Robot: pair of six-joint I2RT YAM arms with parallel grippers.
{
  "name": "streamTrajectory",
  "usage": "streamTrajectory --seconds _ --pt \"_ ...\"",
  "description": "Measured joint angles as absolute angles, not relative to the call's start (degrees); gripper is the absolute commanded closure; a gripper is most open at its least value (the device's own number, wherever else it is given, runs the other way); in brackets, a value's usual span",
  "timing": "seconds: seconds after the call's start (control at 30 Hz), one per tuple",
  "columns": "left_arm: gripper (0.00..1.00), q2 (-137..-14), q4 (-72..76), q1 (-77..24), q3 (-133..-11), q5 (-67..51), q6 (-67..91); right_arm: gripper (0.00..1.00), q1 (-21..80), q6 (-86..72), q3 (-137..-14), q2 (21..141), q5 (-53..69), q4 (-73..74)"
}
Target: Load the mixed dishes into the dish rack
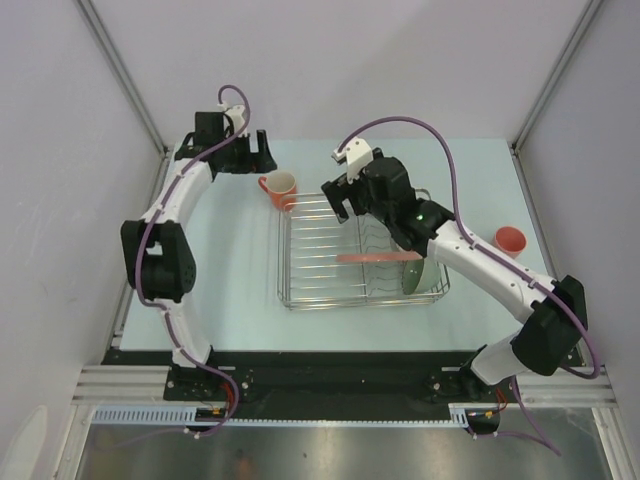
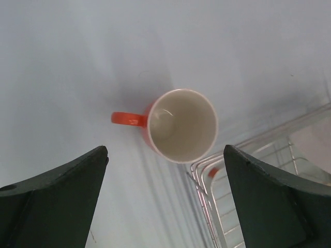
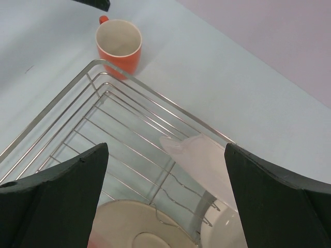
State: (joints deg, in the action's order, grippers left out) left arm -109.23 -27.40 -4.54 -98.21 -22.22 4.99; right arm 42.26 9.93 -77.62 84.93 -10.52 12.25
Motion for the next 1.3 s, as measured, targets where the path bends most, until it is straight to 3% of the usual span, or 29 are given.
streamTrajectory --seconds 0.23,0.63,1.3 --pt "0.0 -115.7 -28.84 -4.64 -99.04 -16.75 7.99 0.03 46.5 10.59 -77.71 84.6 -15.79 13.58" --pt "0.01 -116.4 -27.03 -5.45 -96.38 -15.62 9.04 0.09 46.94 10.52 -77.71 84.6 -19.18 16.38" --pt "0.46 -124.27 -24.56 -5.87 -96.23 -16.29 10.52 0.14 45.21 8.6 -77.71 84.58 -19.49 19.35"
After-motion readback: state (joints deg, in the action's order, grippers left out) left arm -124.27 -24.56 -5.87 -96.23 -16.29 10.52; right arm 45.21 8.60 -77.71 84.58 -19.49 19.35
